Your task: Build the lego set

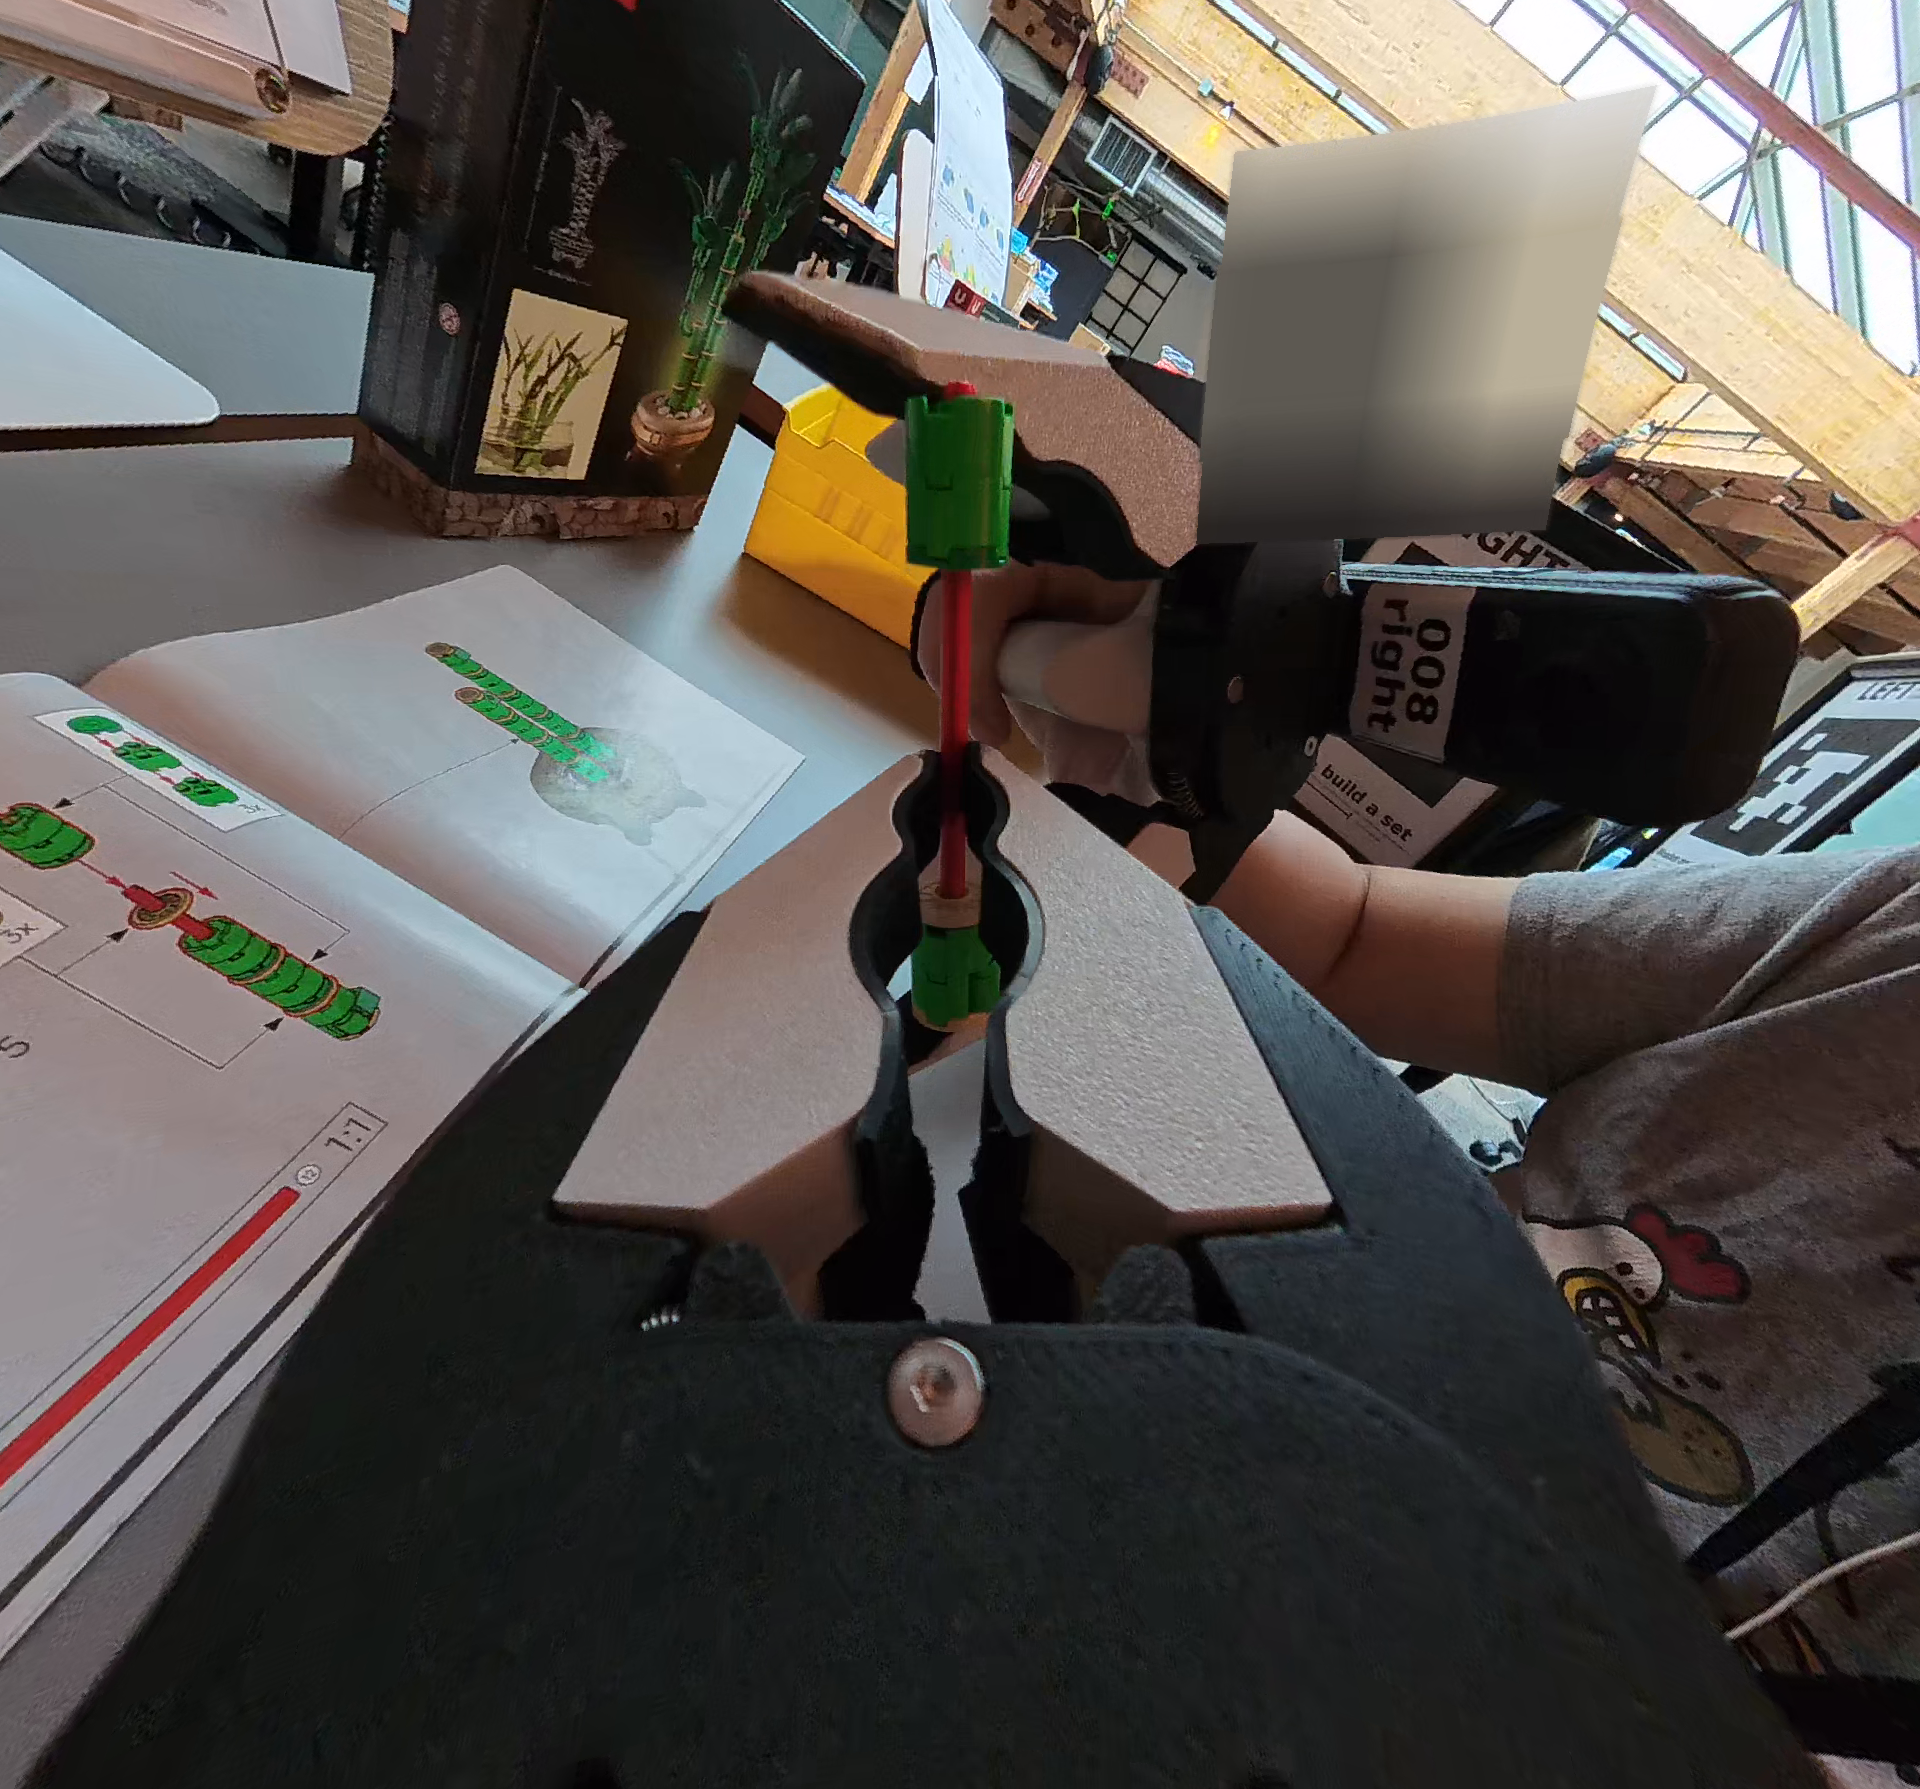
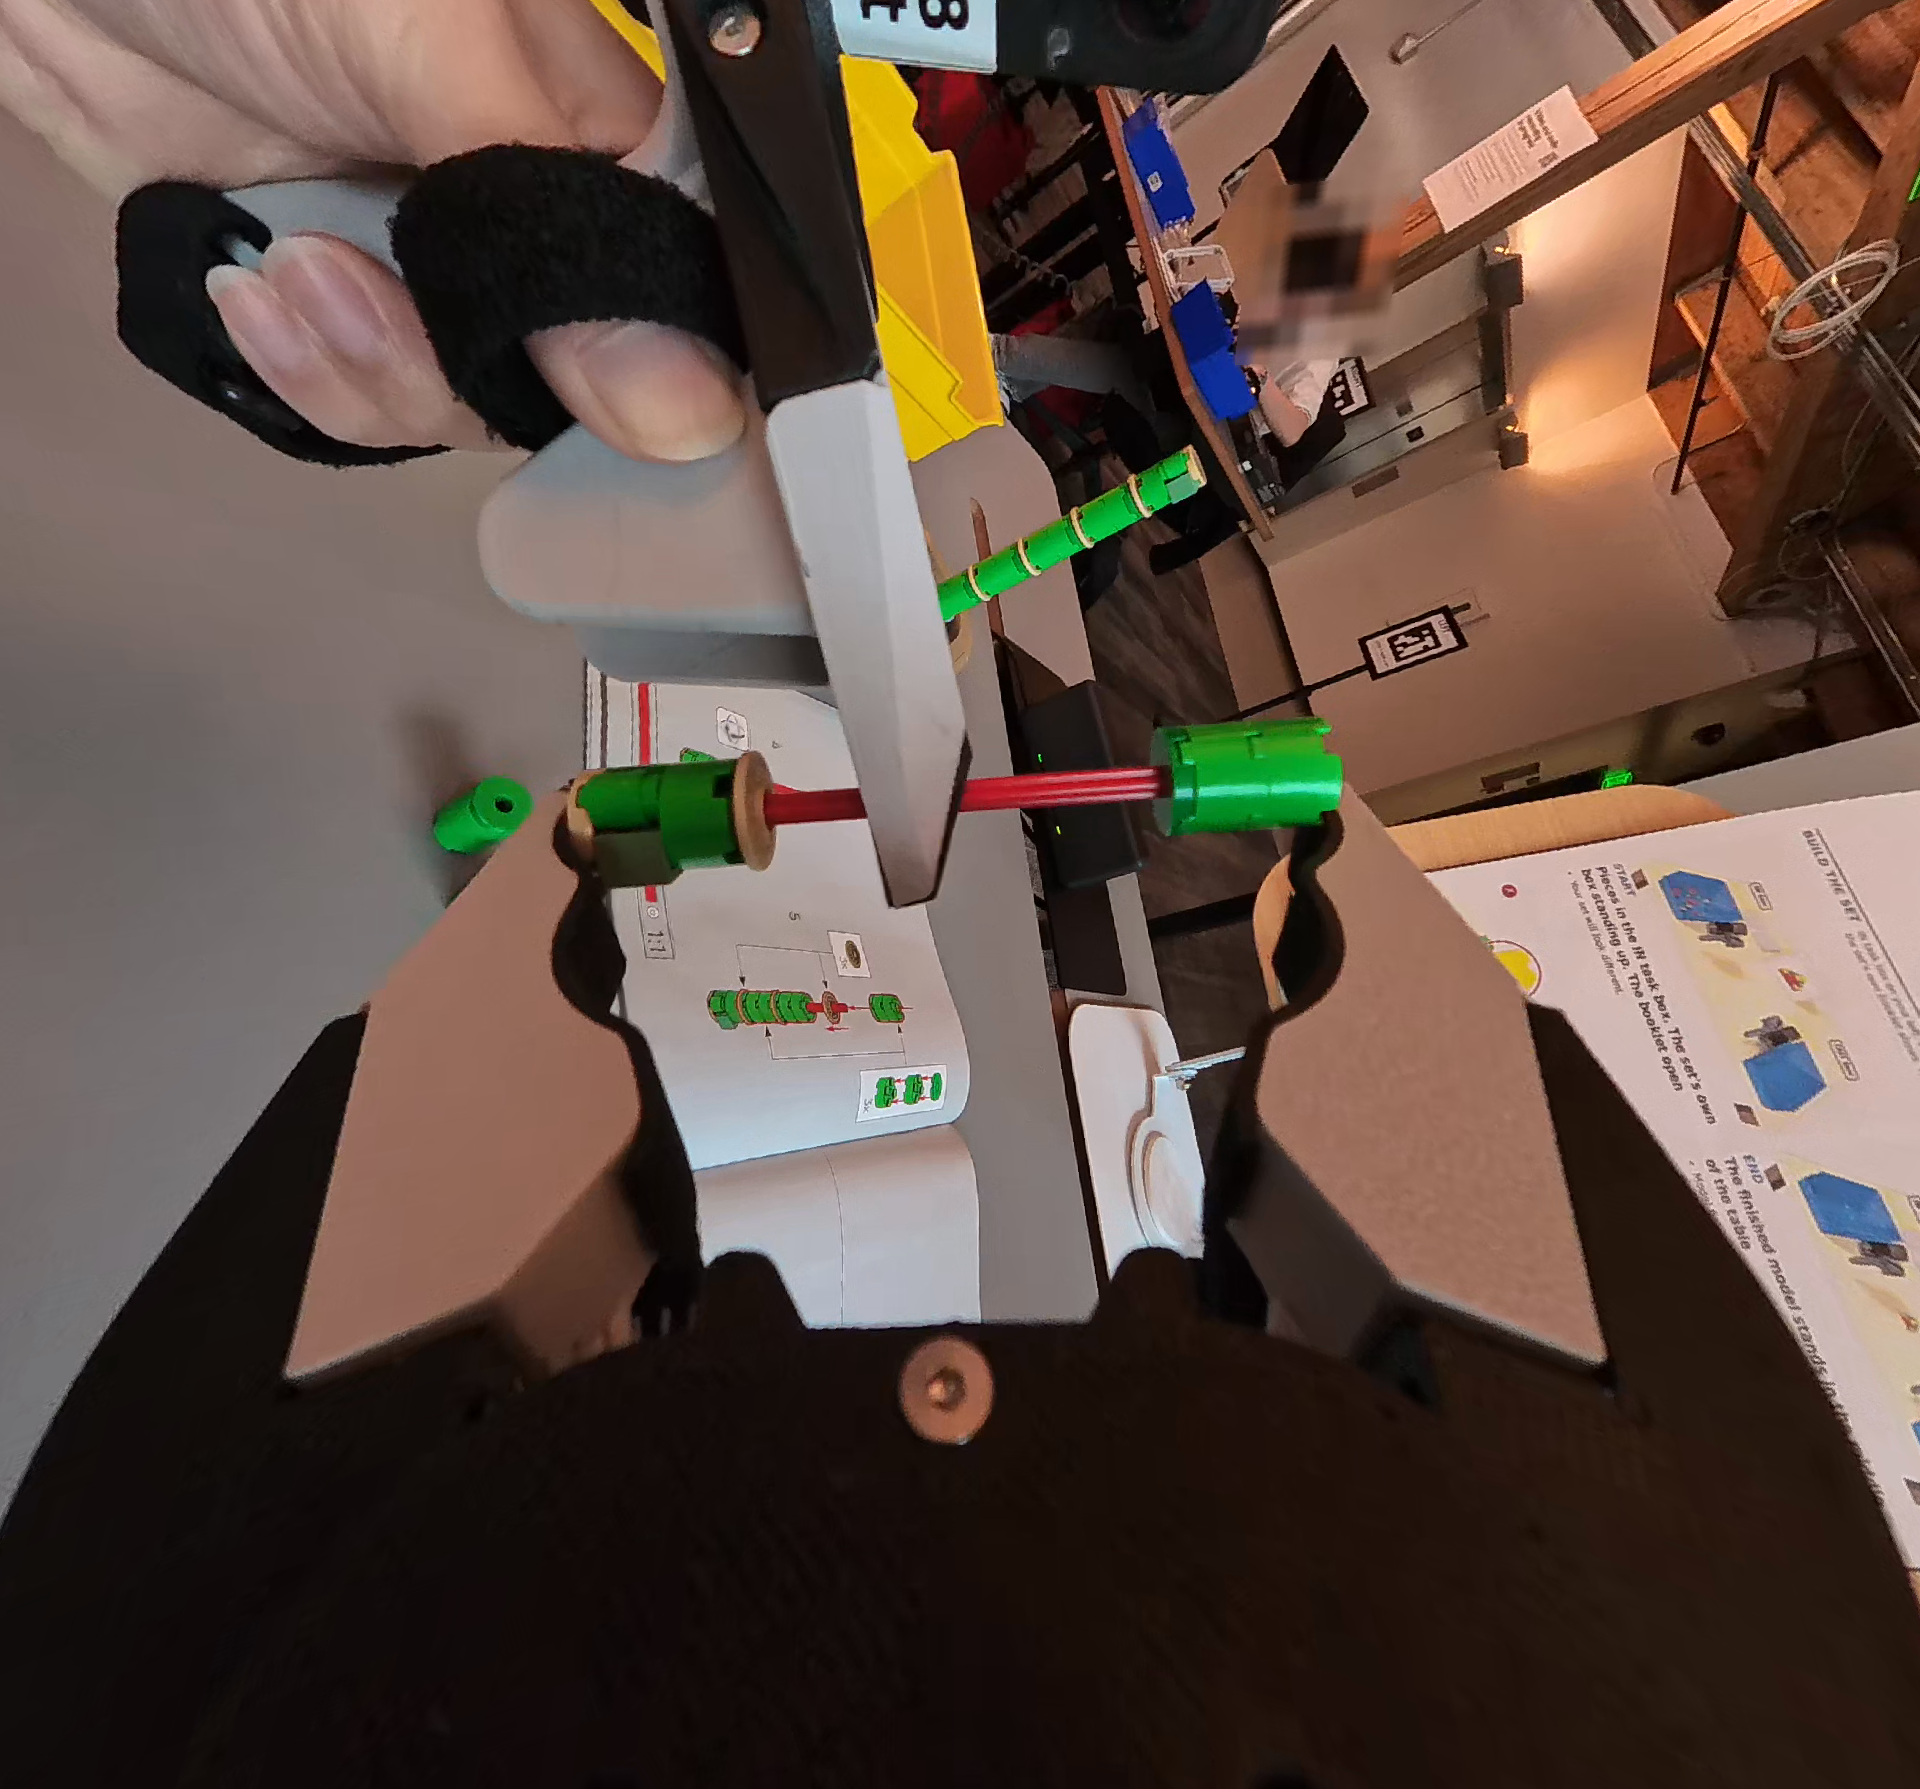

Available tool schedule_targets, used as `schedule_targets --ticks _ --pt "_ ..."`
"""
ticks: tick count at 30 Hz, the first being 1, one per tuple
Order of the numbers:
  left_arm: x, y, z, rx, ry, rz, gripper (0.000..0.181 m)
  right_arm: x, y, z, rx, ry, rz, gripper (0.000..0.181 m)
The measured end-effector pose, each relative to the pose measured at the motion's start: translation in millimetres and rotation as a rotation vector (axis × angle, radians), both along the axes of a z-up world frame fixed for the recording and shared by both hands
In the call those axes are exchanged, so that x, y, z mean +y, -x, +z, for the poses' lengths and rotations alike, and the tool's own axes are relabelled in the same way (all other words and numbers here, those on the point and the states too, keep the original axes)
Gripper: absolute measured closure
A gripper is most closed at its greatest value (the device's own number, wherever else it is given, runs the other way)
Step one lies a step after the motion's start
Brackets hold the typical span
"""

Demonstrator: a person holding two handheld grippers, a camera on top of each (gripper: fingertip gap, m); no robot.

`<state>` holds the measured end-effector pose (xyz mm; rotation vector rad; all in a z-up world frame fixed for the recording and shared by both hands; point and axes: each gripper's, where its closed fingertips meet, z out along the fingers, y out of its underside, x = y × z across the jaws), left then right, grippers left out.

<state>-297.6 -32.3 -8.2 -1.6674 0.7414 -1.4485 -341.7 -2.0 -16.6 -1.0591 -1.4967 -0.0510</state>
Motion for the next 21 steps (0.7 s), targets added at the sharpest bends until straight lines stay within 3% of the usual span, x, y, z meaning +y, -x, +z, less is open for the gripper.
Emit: schedule_targets --ticks 21 --pt "5.0 0.9 -6.6 0.009 0.038 0.012 0.179 4.2 -0.6 -8.0 -0.025 0.037 -0.023 0.055"
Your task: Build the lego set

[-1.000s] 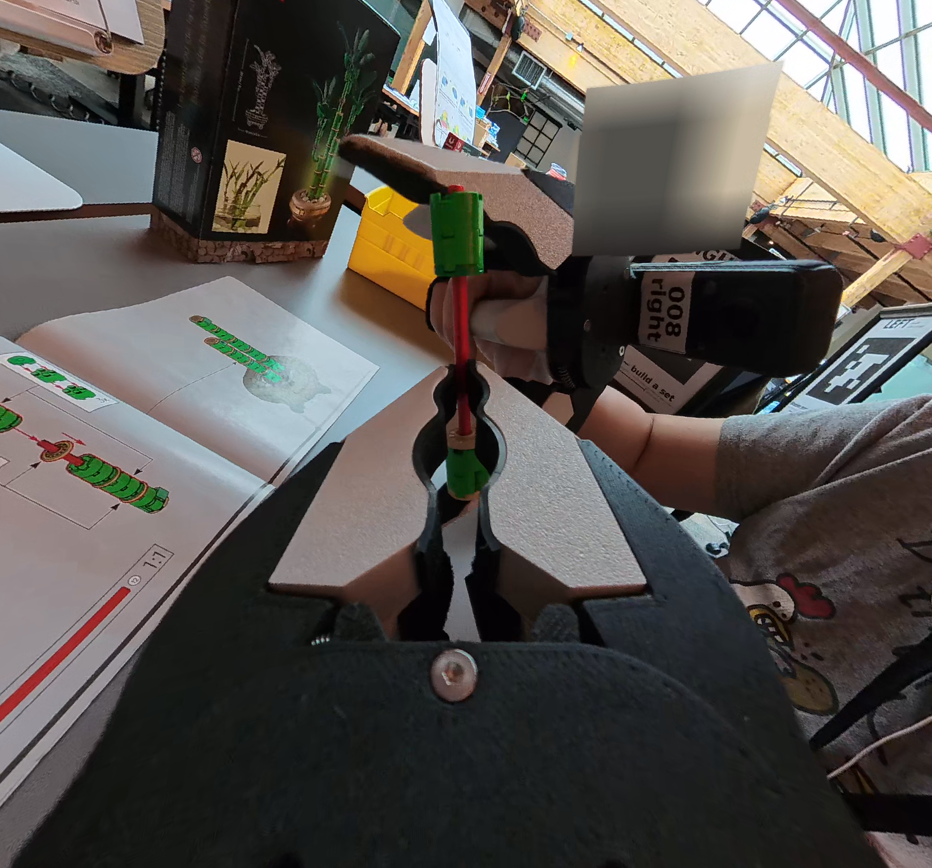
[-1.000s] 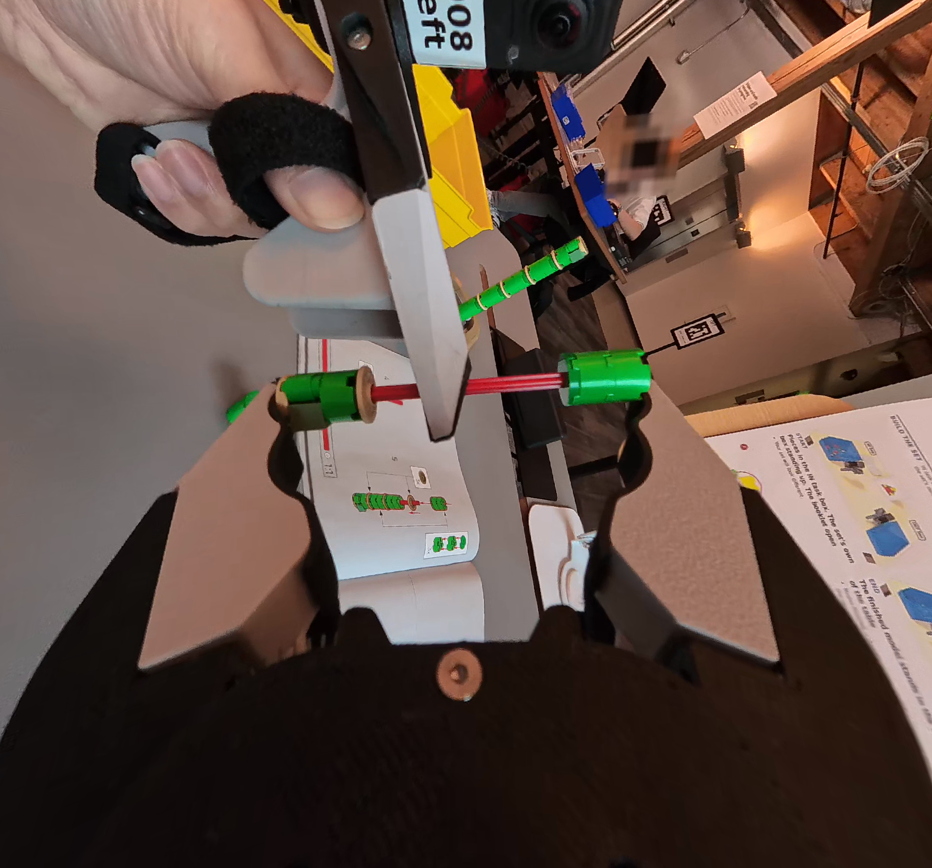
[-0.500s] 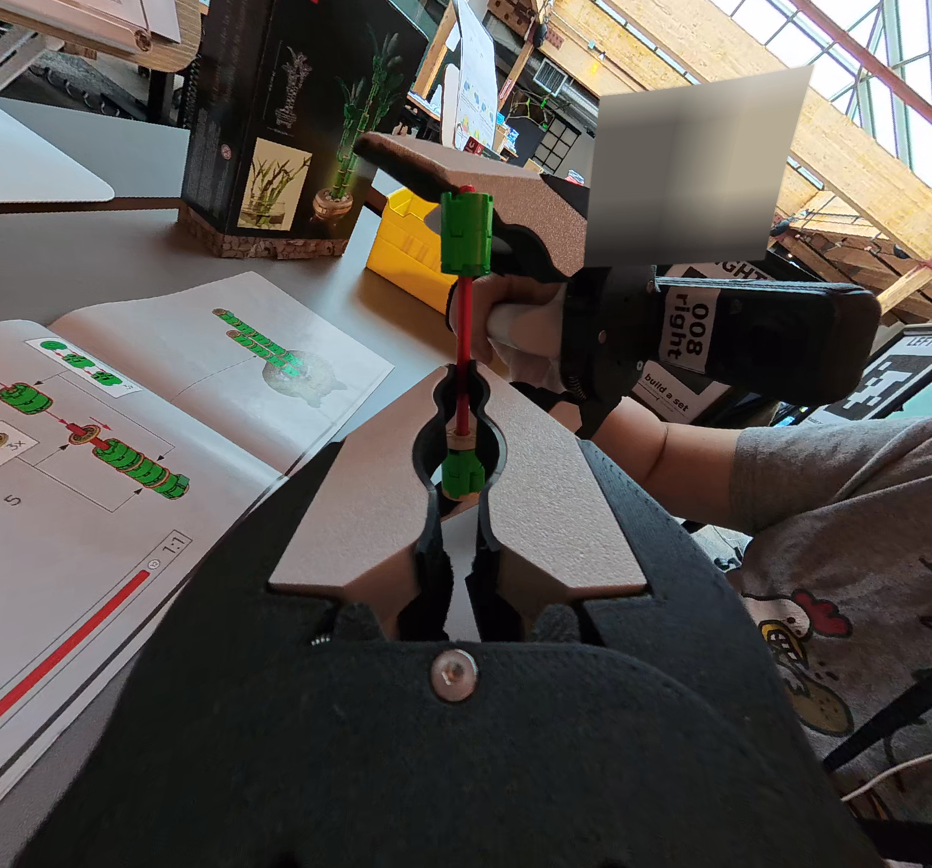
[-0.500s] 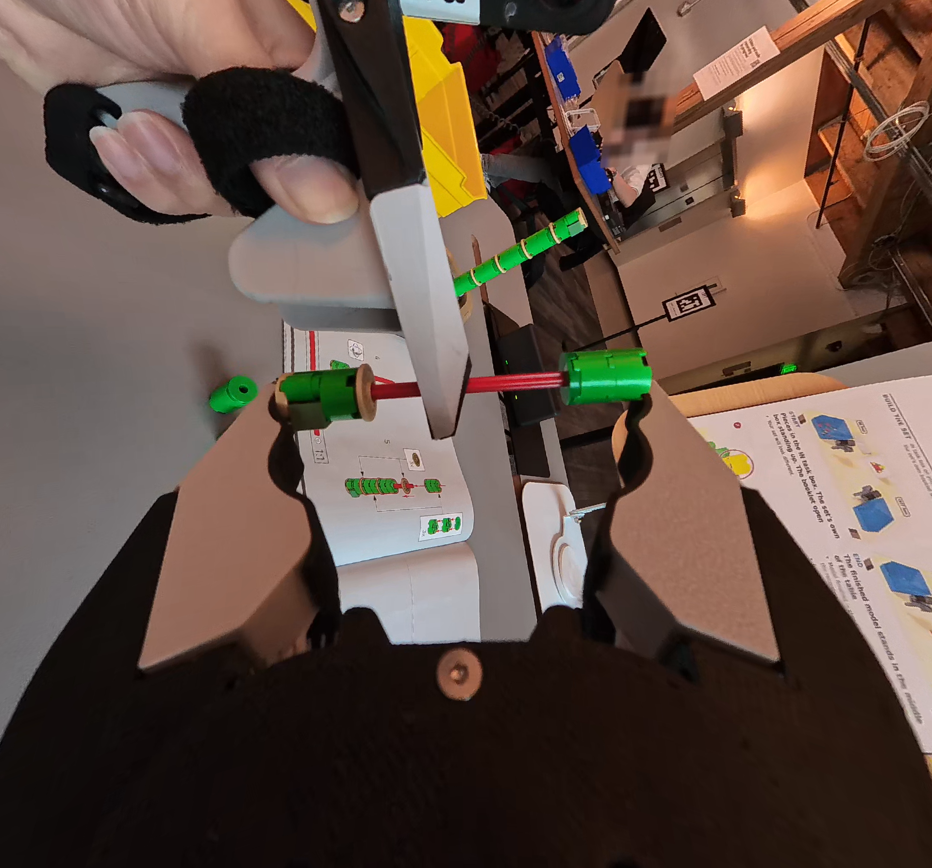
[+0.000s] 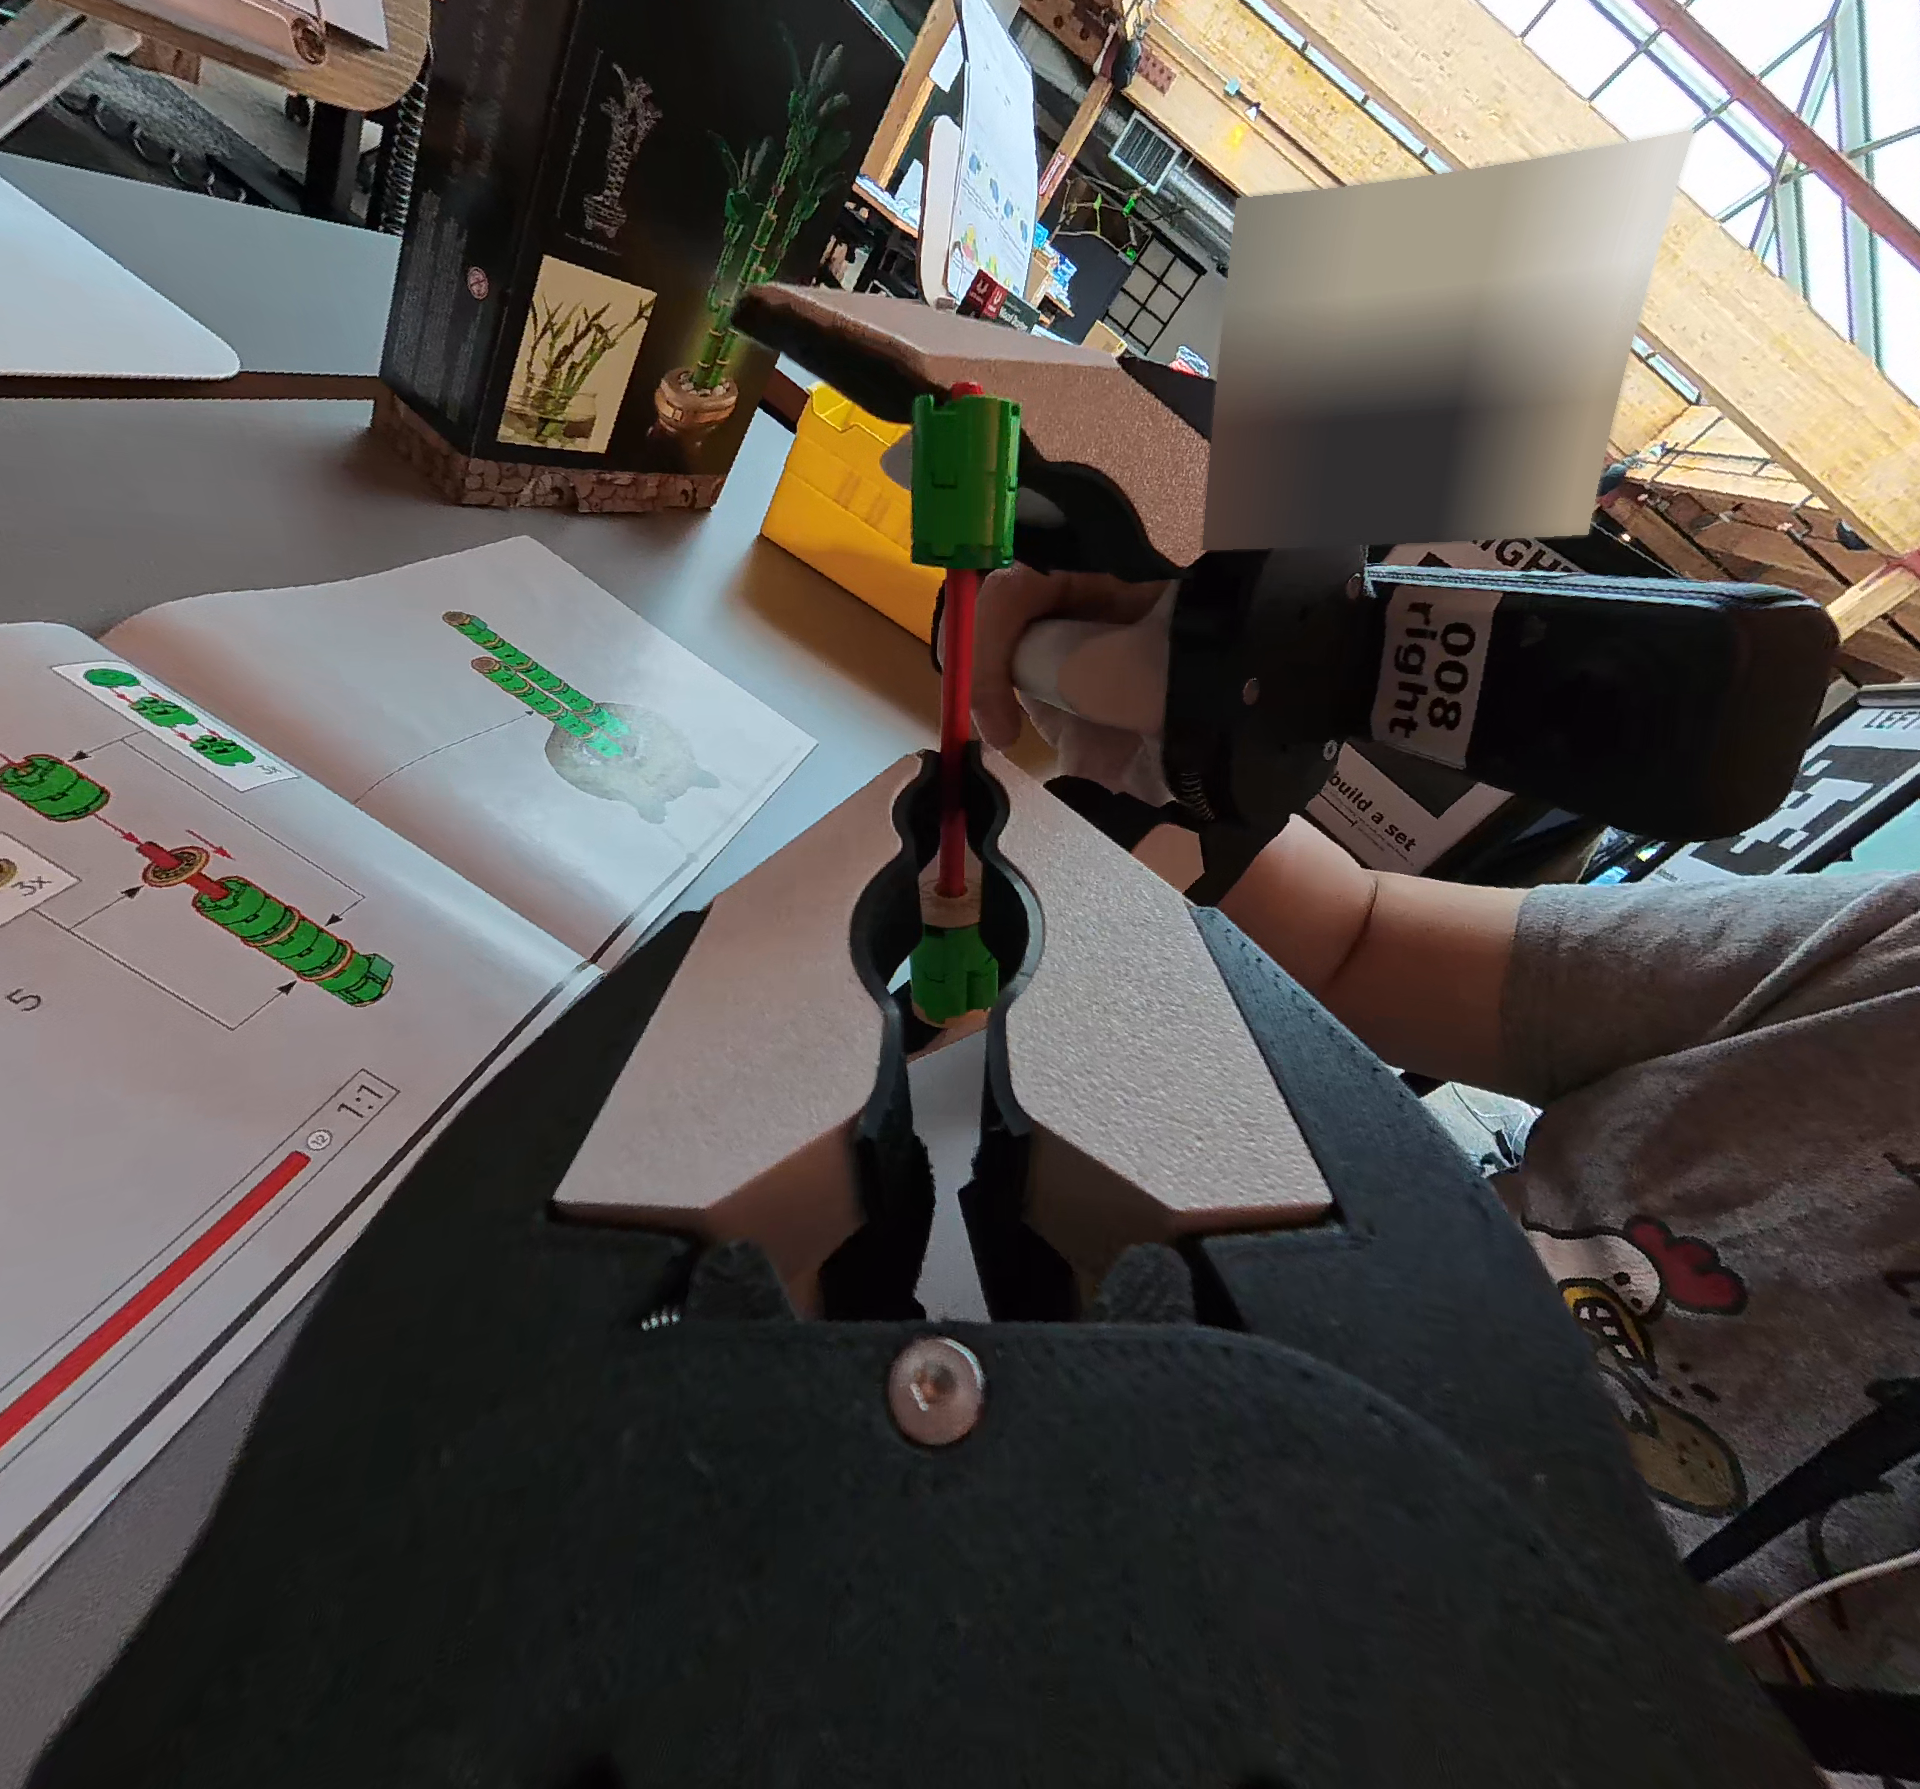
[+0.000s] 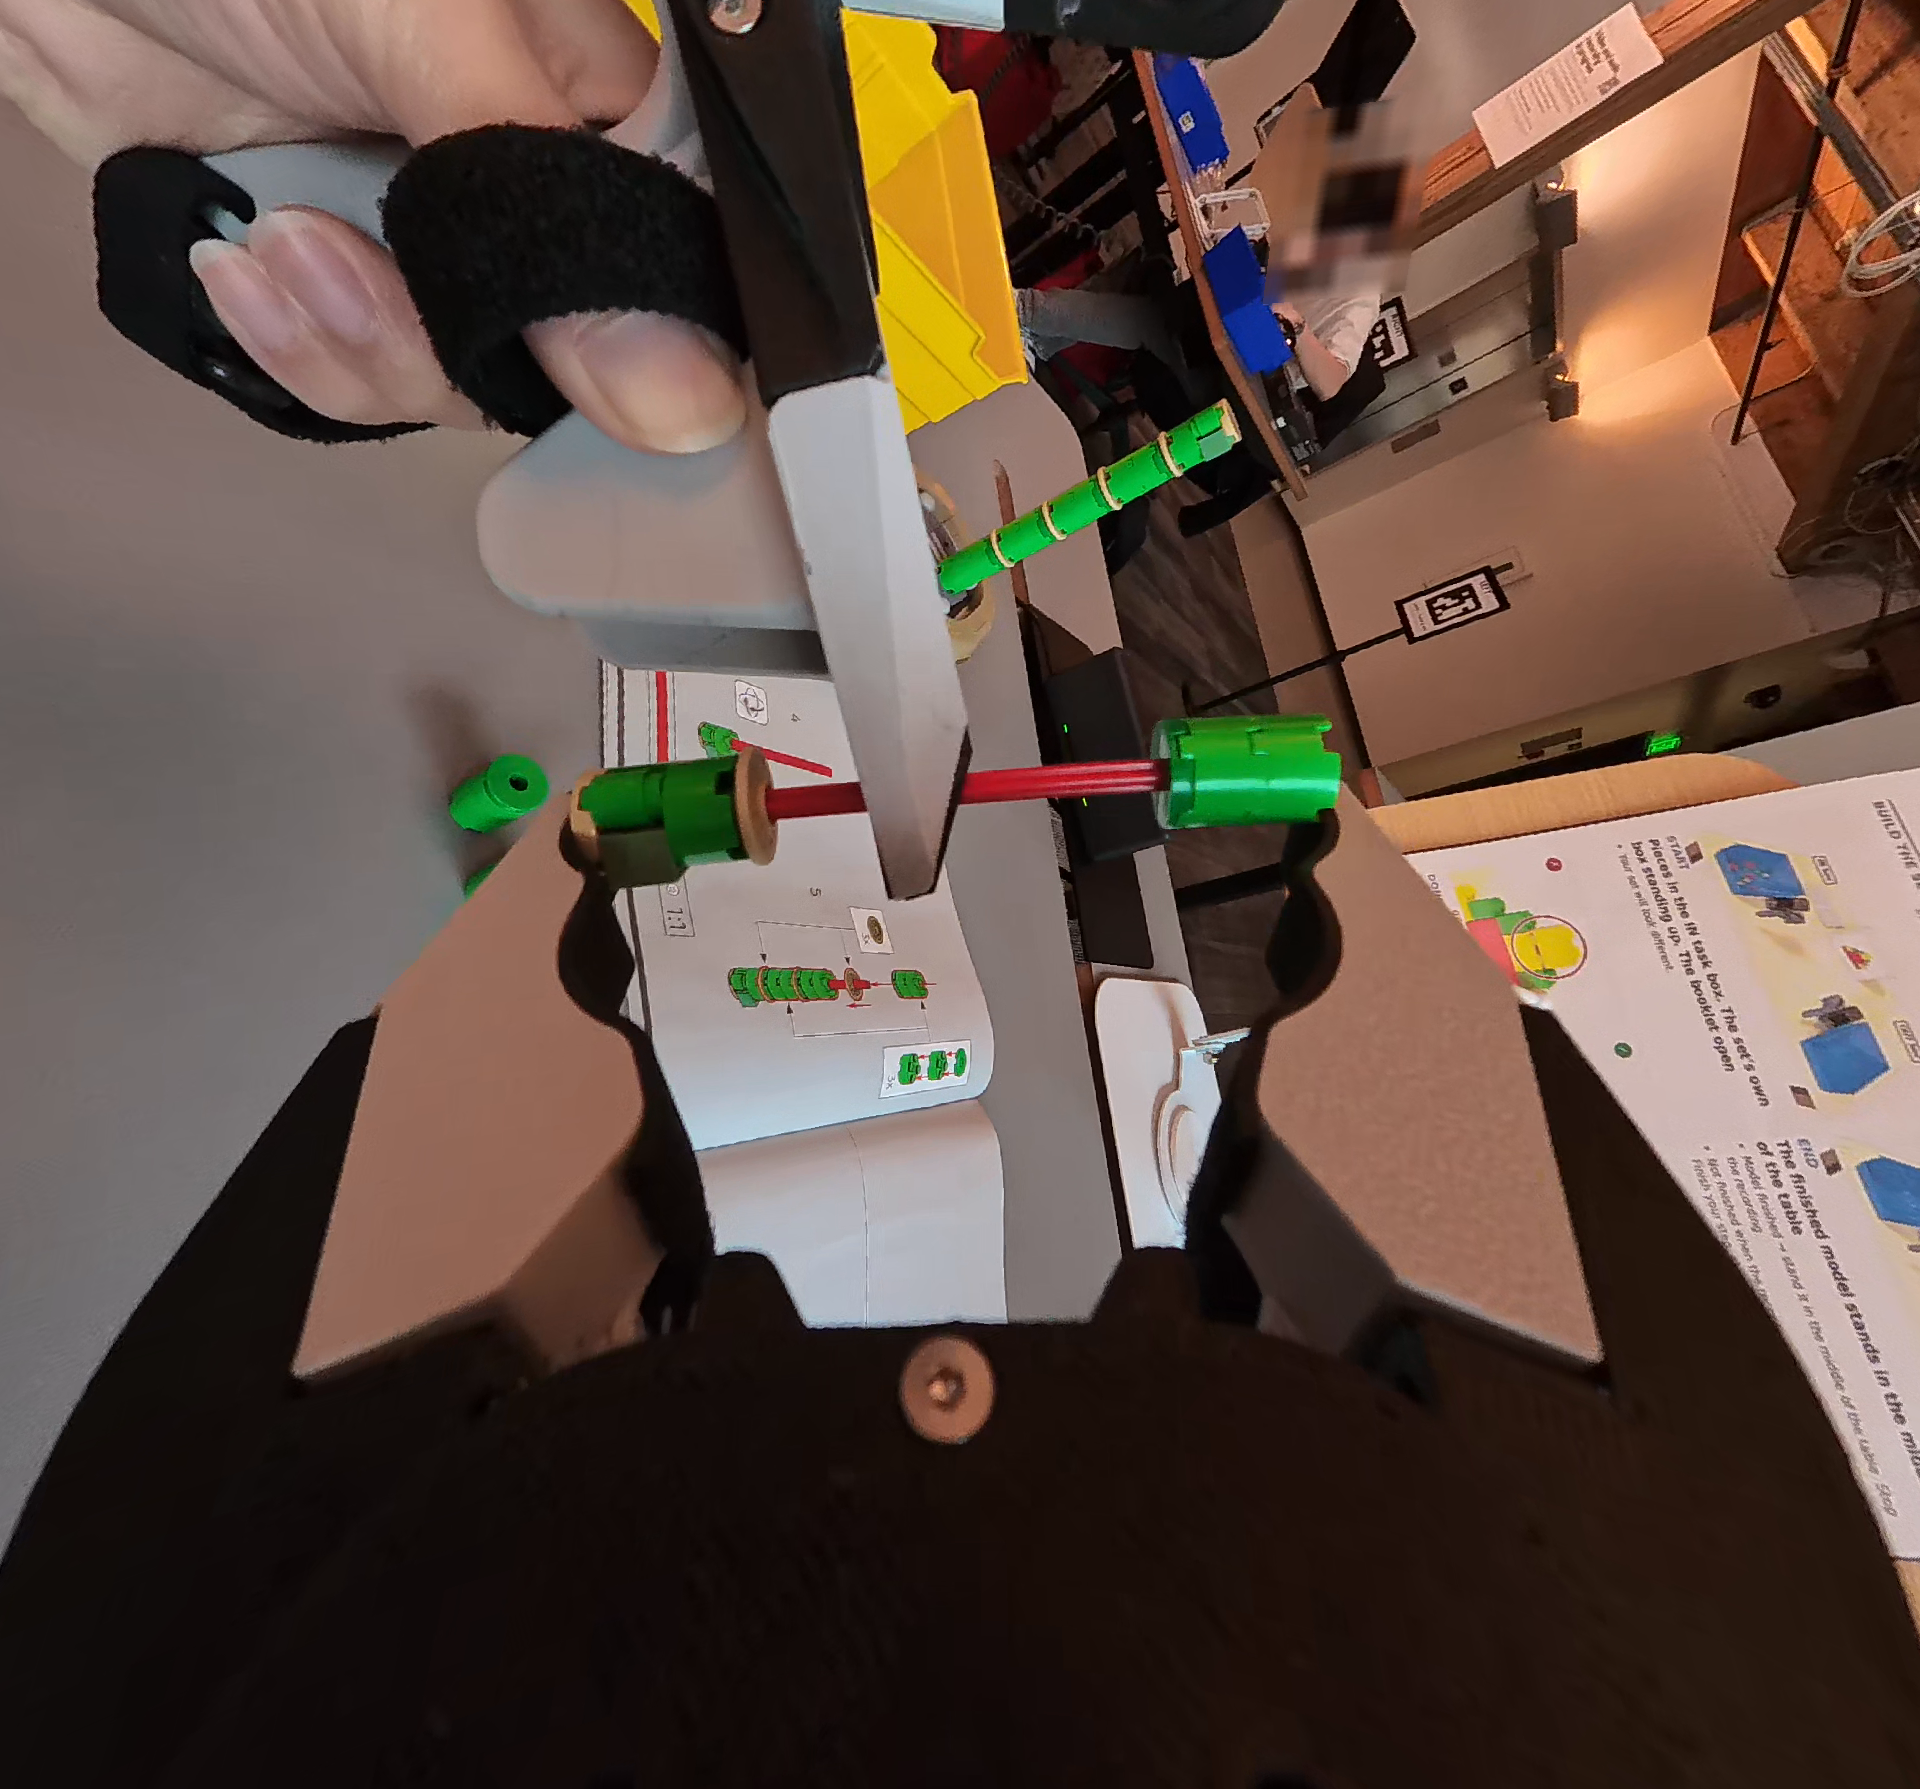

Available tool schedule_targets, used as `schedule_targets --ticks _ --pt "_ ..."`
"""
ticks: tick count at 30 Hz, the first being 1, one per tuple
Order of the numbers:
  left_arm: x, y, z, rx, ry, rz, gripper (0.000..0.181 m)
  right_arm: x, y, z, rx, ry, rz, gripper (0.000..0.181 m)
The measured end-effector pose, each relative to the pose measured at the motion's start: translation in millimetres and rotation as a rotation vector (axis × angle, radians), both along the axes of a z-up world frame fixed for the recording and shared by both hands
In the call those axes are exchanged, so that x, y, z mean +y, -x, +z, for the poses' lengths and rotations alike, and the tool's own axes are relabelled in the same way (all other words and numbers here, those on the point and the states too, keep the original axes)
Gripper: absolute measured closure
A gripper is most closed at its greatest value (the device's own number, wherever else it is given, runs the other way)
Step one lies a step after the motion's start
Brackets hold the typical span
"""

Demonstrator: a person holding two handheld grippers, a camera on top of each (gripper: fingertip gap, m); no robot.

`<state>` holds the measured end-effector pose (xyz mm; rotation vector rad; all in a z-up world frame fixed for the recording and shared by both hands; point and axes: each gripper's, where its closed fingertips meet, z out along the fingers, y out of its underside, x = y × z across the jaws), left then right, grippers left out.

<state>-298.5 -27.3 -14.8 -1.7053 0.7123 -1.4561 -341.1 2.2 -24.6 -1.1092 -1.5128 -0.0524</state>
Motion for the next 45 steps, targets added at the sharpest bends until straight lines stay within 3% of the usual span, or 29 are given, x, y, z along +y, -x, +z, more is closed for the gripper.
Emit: schedule_targets --ticks 6,11,18,26,40,45 --pt "2 0 -1 -0.007 0.013 0.004 0.180 2 2 -1 0.025 0.031 0.001 0.053" --pt "5 6 2 -0.044 0.050 0.015 0.179 0 3 11 0.056 -0.107 0.015 0.048" --pt "6 0 -13 0.071 0.018 0.045 0.180 3 5 -3 -0.035 -0.144 0.000 0.044" --pt "9 1 -14 0.073 0.024 0.061 0.180 4 5 -5 -0.049 -0.160 -0.012 0.052" --pt "8 2 -14 0.061 0.049 0.056 0.179 2 6 -7 -0.019 -0.077 0.003 0.053" --pt "8 4 -8 0.031 0.044 0.060 0.180 3 8 0 0.066 -0.046 0.005 0.052"
